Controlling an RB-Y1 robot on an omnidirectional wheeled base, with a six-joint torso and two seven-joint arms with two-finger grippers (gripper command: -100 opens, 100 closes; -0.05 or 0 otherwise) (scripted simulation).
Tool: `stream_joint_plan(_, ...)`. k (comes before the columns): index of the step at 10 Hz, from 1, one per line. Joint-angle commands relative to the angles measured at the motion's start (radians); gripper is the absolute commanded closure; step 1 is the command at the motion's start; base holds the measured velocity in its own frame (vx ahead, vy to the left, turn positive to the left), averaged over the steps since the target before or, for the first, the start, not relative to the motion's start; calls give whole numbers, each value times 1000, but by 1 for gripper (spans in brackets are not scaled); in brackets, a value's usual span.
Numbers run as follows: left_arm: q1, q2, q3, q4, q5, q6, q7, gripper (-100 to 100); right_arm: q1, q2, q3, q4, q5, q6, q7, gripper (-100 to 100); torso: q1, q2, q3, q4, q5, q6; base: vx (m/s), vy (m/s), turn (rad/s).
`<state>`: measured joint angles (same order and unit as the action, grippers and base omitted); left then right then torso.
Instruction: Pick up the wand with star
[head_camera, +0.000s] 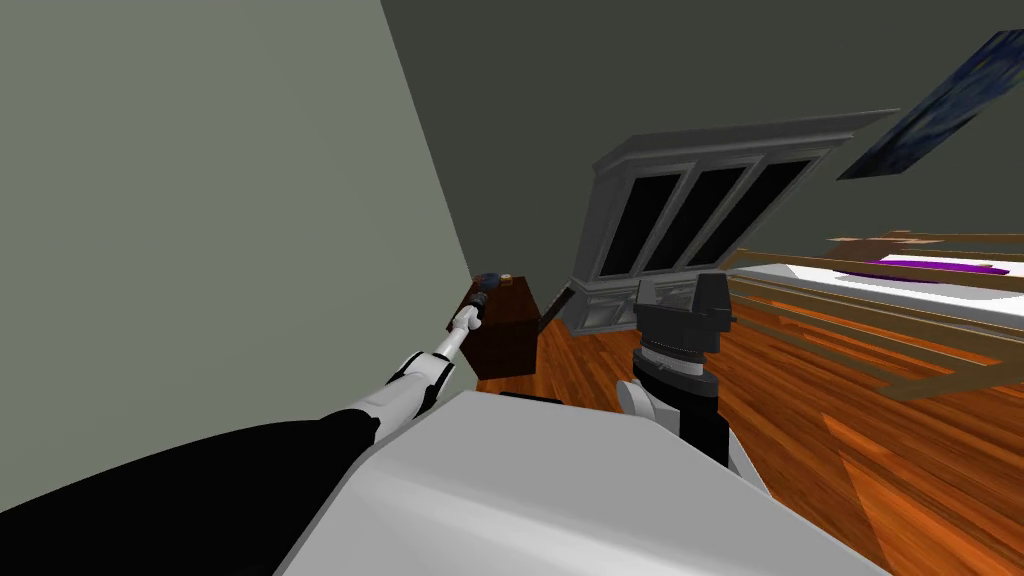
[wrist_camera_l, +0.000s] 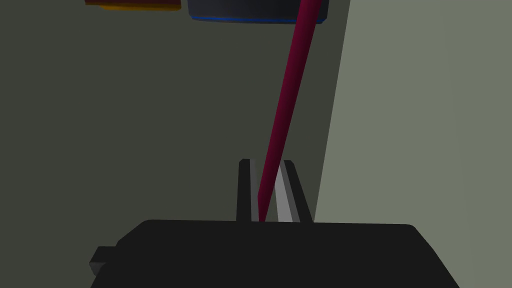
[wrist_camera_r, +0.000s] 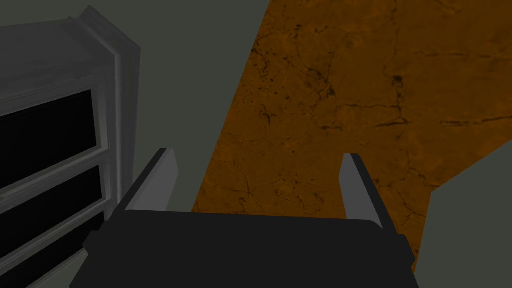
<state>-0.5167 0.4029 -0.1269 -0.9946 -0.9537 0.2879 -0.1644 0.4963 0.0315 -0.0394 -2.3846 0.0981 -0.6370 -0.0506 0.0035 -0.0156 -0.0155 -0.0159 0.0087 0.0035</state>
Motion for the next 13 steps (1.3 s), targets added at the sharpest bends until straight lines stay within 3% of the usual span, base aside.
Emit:
stream_joint_plan(1, 45, 24, -50, -50, -50, 50, 50, 100, 0, 0, 0, 0, 0, 0, 0, 0, 0, 0, 0, 0, 0, 0, -27, 51, -288)
stream_joint_plan(2, 45, 24, -55, -77, -51, 80, 71, 100, 0, 0, 0, 0, 0, 0, 0, 0, 1, 1, 0, 0, 1, 3, -39, 72, -177)
stream_joint_plan(4, 45, 24, -55, -77, -51, 90, 118, 100, 0, 0, 0, 0, 0, 0, 0, 0, 2, 1, 1, 1, 1, 0, -13, 17, 32)
stream_joint_plan(5, 88, 48, -104, -125, -99, 137, 153, 100, 0, 0, 0, 0, 0, 0, 0, 0, 1, 1, 0, 0, 1, 0, -30, 46, -213)
stream_joint_plan(8, 88, 48, -112, -152, -99, 178, 221, 100, 0, 0, 0, 0, 0, 0, 0, 0, 2, 2, 1, 1, 1, 0, -22, 36, -73)
stream_joint_plan(9, 132, 72, -161, -199, -148, 222, 263, 100, 0, 0, 0, 0, 0, 0, 0, 0, 1, 1, 1, 1, 1, 0, -29, 41, -258)
stream_joint_plan(11, 132, 72, -169, -227, -148, 266, 325, 100, 0, 0, 0, 0, 0, 0, 0, 0, 3, 3, 2, 2, 2, 1, -39, 54, -94)
stream_joint_plan(12, 128, 69, -167, -215, -148, 248, 303, 100, 0, 0, 0, 0, 0, 0, 0, 0, 3, 3, 2, 2, 2, 0, -6, 8, 13)
stream_joint_plan(13, 129, 70, -167, -218, -148, 253, 309, 0, 0, 0, 0, 0, 0, 0, 0, 0, 2, 2, 2, 2, 2, 0, 0, 0, 0)
